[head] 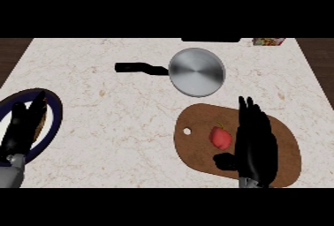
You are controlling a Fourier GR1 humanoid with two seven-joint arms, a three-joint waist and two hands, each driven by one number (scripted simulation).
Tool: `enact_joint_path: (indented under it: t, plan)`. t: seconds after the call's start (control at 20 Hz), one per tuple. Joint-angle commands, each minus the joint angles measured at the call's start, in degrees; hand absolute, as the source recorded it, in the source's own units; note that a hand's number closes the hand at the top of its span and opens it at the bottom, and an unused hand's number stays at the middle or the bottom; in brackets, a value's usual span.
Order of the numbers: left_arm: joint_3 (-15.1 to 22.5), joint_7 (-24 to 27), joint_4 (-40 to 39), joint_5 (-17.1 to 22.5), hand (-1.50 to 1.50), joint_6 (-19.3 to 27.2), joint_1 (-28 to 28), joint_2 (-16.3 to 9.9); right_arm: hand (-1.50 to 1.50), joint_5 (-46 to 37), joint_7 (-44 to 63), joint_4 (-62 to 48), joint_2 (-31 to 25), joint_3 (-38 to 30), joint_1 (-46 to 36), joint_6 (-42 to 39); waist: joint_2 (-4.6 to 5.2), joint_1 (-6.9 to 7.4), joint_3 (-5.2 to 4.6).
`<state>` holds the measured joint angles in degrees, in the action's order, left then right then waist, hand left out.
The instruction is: Pick the bell pepper from the cutting board and place it in the pan
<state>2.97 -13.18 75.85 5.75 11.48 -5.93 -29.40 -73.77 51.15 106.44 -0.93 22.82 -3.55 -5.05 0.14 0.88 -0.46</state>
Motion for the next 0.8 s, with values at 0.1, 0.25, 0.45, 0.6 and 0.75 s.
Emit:
enact_joint_path:
  t: [0.1,0.25,0.45,0.6,0.75]
  plan:
    - [-0.04,-2.11,0.7,-0.04,0.0,0.14,-1.48,0.74,-1.5,2.98,18.06,-4.5,0.9,3.29,-12.41,-19.73,-0.06,0.56,0.34]
    - [0.12,-0.46,-1.66,-0.64,0.0,-0.48,-2.23,1.13,-1.5,7.42,22.89,-9.16,0.9,4.24,-15.58,-20.9,0.13,0.58,0.34]
    - [-1.37,0.06,-1.98,0.12,0.0,-0.92,-1.72,1.17,-1.5,11.46,26.2,-12.41,0.9,4.09,-18.66,-20.53,-0.08,0.31,0.38]
    - [-2.35,0.17,-4.66,-0.83,0.0,-1.01,-4.34,0.56,-1.5,12.63,26.01,-14.94,0.89,4.34,-19.71,-18.35,-0.05,-0.37,0.4]
    - [-0.64,0.72,-3.66,-2.68,0.0,1.87,-2.5,3.75,-1.5,11.72,25.41,-18.52,0.89,3.91,-19.98,-17.0,-0.1,-0.34,0.43]
